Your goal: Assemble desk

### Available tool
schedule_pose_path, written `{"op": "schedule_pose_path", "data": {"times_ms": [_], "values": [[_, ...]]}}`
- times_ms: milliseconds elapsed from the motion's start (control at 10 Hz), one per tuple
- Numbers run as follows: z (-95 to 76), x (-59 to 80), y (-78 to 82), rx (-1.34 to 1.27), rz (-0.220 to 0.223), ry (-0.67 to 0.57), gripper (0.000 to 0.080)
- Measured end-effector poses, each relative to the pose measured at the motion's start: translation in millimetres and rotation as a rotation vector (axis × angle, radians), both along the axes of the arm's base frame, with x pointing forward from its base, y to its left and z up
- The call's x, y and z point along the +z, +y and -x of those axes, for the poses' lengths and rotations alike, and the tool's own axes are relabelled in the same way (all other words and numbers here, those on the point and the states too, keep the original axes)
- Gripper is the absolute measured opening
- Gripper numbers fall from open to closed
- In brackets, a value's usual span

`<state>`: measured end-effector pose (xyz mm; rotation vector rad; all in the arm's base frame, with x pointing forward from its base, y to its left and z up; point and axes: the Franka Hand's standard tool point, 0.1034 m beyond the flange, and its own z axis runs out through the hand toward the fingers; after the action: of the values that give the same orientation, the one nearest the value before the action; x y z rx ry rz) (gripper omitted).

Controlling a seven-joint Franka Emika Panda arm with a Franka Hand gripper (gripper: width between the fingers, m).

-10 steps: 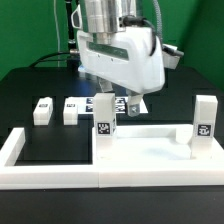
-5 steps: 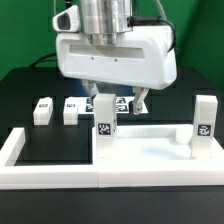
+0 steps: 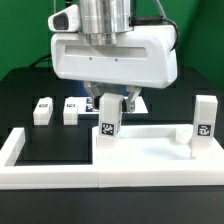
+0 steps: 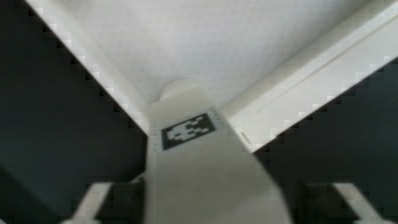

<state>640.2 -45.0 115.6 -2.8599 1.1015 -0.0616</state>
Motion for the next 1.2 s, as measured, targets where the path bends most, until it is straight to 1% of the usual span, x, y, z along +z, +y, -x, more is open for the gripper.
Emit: {"op": "schedule_pose_path", "data": {"times_ms": [100, 200, 400, 600, 700, 800, 1000, 1100, 1200], "values": [[1.9, -0.9, -3.4, -0.058, 0.0, 0.01, 0.03], [2.0, -1.1, -3.1, -0.128, -0.005, 0.014, 0.03], [5.3, -2.3, -6.3, -0.392, -0.039, 0.049, 0.0296], [2.6, -3.0, -6.5, -0.744, -0.122, 0.091, 0.0293], [1.4, -3.1, -8.0, -0.868, -0.168, 0.105, 0.0293], [1.4, -3.4, -9.9, -0.925, -0.187, 0.11, 0.0293], [1.1, -3.5, -7.3, -0.935, -0.186, 0.111, 0.0293], [1.1, -3.5, -7.3, -0.893, -0.184, 0.106, 0.0293], [2.6, -3.7, -6.9, -0.706, -0.142, 0.089, 0.0487]]}}
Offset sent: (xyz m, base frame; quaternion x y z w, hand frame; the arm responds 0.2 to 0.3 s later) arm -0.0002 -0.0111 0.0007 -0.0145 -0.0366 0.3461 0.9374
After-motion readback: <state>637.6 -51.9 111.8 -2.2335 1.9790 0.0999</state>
